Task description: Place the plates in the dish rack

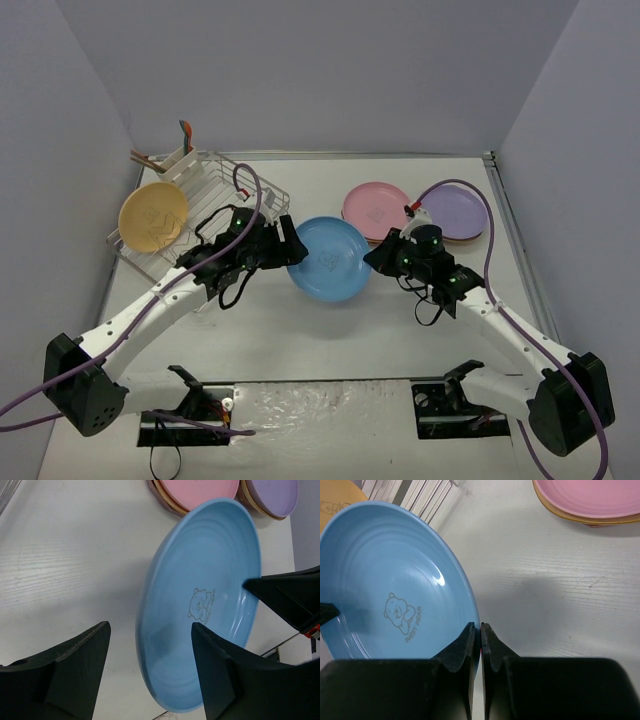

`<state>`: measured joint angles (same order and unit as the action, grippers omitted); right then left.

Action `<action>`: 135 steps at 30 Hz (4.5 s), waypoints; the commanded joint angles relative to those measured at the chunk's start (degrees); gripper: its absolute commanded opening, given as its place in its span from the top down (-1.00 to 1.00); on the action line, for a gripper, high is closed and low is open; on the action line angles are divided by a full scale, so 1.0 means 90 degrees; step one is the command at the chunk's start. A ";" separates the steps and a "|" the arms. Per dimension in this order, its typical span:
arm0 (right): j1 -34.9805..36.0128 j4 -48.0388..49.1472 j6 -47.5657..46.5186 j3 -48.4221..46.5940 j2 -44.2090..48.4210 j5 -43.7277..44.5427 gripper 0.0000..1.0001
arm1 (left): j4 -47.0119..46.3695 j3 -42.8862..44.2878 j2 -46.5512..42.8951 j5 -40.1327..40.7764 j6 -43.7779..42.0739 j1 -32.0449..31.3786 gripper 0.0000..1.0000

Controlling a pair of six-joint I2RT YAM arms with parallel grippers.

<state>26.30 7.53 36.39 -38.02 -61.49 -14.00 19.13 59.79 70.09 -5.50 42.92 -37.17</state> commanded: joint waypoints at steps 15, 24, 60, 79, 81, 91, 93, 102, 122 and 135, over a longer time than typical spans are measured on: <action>-0.0003 0.0732 -0.0039 -0.0238 0.0312 -0.0209 0.72 | -0.0410 0.0551 -0.0066 -0.0104 -0.0022 -0.0033 1.00; -0.0003 0.0451 -0.0244 -0.0454 0.0568 -0.0285 -0.80 | 0.0195 0.1184 -0.0219 0.0479 -0.1234 0.0004 1.00; -0.0207 -0.0759 -0.1425 -0.1040 0.1043 -0.0585 -1.00 | -0.0328 0.2287 0.0634 0.0639 -1.0307 0.4893 1.00; -0.0636 -0.0768 -0.1500 -0.0923 0.1001 -0.0957 -1.00 | -0.0703 0.1780 0.1446 -0.0131 -1.0619 0.5179 1.00; -0.0654 -0.0775 -0.1494 -0.0900 0.1018 -0.0986 -1.00 | -0.0765 0.1698 0.1511 -0.0157 -1.0589 0.5191 0.95; -0.0699 -0.0788 -0.1507 -0.0915 0.1015 -0.0999 -1.00 | -0.1090 0.1397 0.1490 -0.0207 -1.0358 0.5217 0.41; -0.0711 -0.0797 -0.1528 -0.0965 0.0977 -0.0981 -1.00 | -0.1106 0.1396 0.1405 -0.0188 -1.0340 0.5223 0.32; -0.0867 -0.1161 -0.1256 -0.1537 0.0418 -0.0183 -1.00 | -0.0880 0.1516 0.0710 -0.0241 -0.9579 0.5184 -0.18; -0.3701 -0.2137 0.0467 -0.2813 -0.2475 0.2969 -0.79 | 0.1455 0.0846 -0.2152 0.1292 -0.4286 0.3500 -0.94; -0.4659 -0.1971 -0.0250 -0.4042 -0.4222 0.2639 -0.35 | 0.1801 -0.0327 -0.2923 0.0001 -0.2800 0.3222 -0.94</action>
<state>-14.89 -11.91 36.00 -70.41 -97.40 9.37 37.45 57.22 44.29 -1.52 12.58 -7.76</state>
